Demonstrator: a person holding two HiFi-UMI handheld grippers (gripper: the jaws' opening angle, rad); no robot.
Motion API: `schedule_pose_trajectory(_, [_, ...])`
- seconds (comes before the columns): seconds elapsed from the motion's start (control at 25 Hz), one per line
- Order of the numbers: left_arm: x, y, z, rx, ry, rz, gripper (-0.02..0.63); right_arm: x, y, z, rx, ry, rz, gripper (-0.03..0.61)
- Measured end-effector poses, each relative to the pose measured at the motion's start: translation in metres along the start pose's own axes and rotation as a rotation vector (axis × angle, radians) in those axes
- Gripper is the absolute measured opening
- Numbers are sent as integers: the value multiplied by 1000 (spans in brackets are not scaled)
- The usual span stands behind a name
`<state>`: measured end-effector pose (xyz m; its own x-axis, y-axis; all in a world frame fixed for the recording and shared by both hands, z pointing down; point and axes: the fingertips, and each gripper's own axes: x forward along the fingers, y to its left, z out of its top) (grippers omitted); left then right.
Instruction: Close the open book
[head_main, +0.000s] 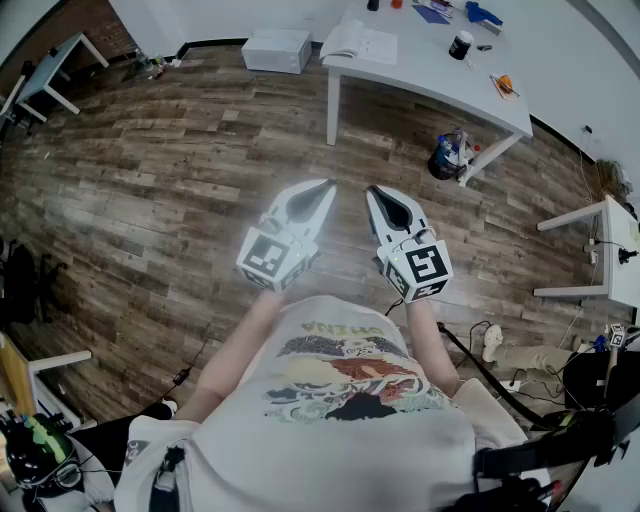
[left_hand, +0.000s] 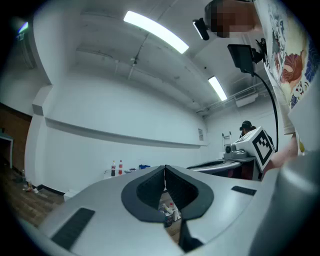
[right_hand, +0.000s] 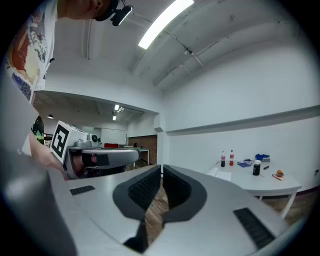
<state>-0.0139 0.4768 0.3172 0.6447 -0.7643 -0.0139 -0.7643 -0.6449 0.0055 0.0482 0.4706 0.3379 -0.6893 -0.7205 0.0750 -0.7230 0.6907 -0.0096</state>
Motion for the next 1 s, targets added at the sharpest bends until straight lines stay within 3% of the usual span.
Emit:
schedule_pose_trajectory(0.44, [-1,-12,-8,-3,-21,-33,12,-4,3,-3,55,-33,9,26])
schedule_pose_trajectory(1.0, [-5,-6,-9,-14,-18,-37,12,5,8,-5,48,-7,10,28])
